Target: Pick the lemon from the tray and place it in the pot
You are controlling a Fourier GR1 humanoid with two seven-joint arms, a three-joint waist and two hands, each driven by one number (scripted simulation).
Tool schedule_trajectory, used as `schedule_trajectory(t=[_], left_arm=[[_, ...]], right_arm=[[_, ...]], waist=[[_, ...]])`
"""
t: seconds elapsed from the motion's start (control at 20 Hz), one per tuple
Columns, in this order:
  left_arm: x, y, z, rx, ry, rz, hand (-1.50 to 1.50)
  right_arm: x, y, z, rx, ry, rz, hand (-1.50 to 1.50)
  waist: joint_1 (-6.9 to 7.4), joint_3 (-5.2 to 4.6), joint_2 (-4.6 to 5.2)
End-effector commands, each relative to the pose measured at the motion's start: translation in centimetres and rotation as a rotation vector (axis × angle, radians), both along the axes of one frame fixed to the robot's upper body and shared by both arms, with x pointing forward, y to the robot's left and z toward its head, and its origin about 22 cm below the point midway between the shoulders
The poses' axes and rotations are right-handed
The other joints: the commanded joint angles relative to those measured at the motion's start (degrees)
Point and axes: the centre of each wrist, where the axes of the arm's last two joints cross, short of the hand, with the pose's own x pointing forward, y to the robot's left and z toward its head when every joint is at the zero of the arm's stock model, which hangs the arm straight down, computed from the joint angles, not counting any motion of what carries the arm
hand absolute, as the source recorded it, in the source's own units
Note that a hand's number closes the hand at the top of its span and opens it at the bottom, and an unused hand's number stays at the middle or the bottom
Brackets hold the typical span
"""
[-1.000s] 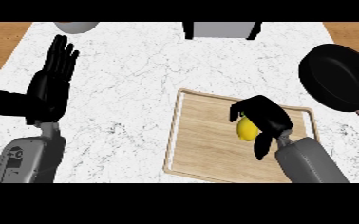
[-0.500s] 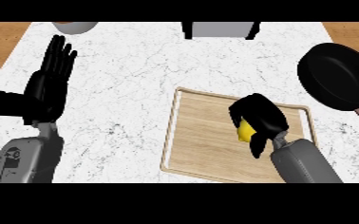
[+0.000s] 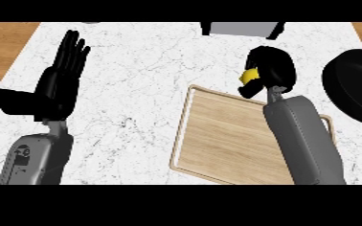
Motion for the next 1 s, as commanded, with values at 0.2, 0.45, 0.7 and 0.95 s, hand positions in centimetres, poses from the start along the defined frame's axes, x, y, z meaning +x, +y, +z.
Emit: schedule_trajectory(t=[0.2,0.45,0.7,0.95], left_arm=[[0.7,-1.5,0.8,0.008,-0.016,-0.055,0.00],[1.1,-1.3,1.2,0.013,-0.005,-0.043,0.00],[1.2,0.1,1.1,0.009,-0.006,-0.014,0.00],[0.6,0.4,0.2,0.002,0.016,0.022,0.00]], right_arm=[[5.3,-0.4,8.7,-0.071,-0.242,-0.600,1.50],[7.1,-0.7,12.6,-0.177,-0.438,-0.838,1.50],[8.3,0.6,14.7,-0.245,-0.549,-0.963,1.50],[9.0,-1.9,14.8,-0.269,-0.540,-1.049,1.50]], waist=[[2.67,-0.15,0.48],[1.98,0.00,0.16],[0.57,0.05,-0.30],[-1.55,0.15,-1.01]])
